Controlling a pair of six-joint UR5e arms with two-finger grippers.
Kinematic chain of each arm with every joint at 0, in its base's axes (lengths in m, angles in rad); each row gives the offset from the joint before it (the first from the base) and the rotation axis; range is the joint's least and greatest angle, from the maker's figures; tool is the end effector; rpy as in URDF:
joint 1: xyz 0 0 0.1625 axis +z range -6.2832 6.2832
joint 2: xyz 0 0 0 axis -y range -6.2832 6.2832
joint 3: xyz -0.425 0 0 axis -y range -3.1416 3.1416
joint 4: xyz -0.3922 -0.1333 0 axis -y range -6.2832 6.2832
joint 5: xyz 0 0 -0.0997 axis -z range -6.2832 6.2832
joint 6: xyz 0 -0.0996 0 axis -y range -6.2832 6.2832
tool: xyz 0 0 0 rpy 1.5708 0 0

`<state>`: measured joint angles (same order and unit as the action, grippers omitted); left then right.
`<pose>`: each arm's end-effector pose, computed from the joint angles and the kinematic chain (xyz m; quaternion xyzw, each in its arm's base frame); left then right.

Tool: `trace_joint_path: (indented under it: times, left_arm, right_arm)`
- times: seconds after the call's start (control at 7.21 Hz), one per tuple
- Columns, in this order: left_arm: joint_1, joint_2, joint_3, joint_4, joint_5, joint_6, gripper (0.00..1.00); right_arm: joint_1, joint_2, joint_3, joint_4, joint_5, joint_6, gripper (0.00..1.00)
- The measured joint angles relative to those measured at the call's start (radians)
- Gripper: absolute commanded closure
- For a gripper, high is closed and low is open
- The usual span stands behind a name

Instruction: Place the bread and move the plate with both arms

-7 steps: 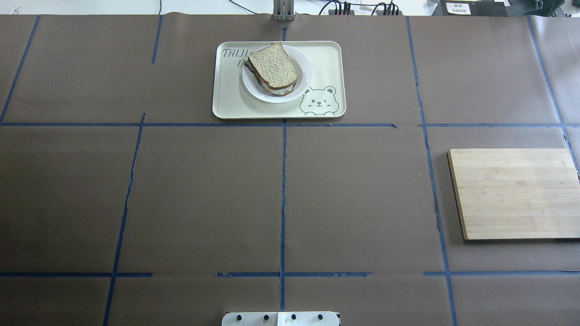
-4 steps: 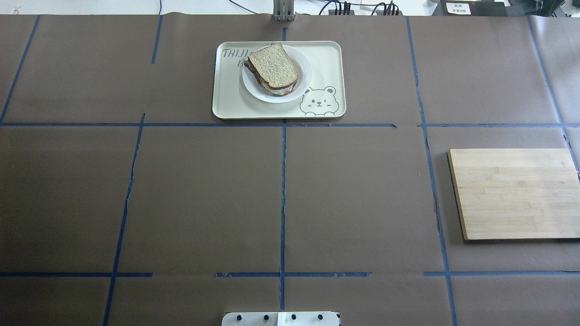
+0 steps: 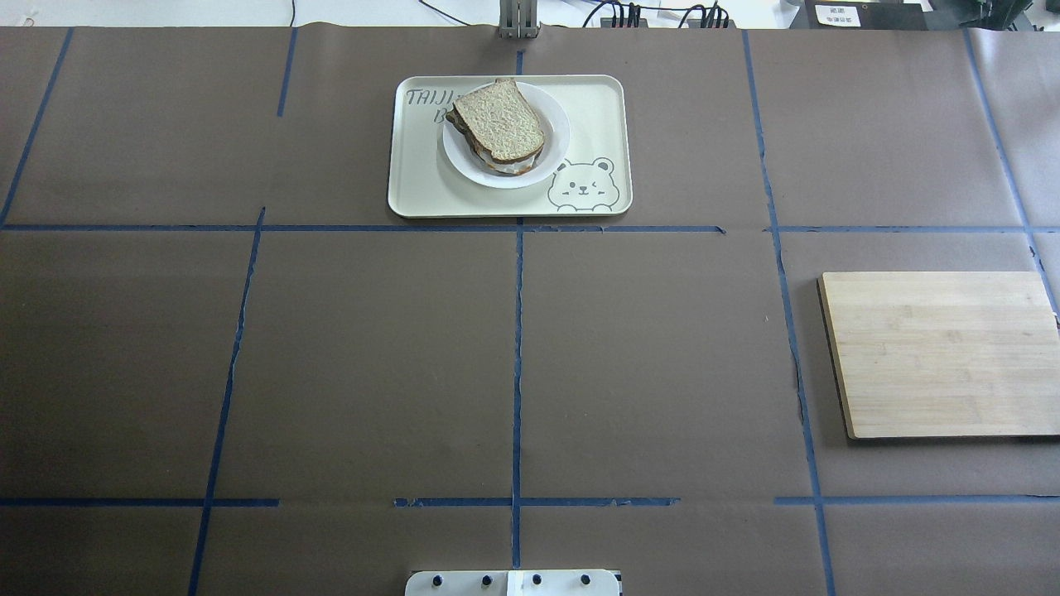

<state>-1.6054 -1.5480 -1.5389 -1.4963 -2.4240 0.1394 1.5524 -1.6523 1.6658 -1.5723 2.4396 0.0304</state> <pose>-0.0746 -0.4701 0.6866 -0.0227 0.4165 0.0209 0.9086 0.0488 -0.4590 0.6439 -0.0048 -0.4209 0.0029 0.9071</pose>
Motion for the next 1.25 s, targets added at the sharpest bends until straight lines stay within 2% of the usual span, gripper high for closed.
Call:
trace_joint_path:
  times: [0.55, 1.25]
  left_arm:
    - [0.001, 0.000, 0.000, -0.026, 0.002, -0.008, 0.00]
    - [0.002, -0.005, 0.002, -0.028, 0.002, -0.009, 0.00]
  right_arm:
    - [0.007, -0.029, -0.004, 0.006, -0.009, -0.006, 0.00]
    - [0.079, -0.046, -0.006, 0.013, -0.037, -0.028, 0.00]
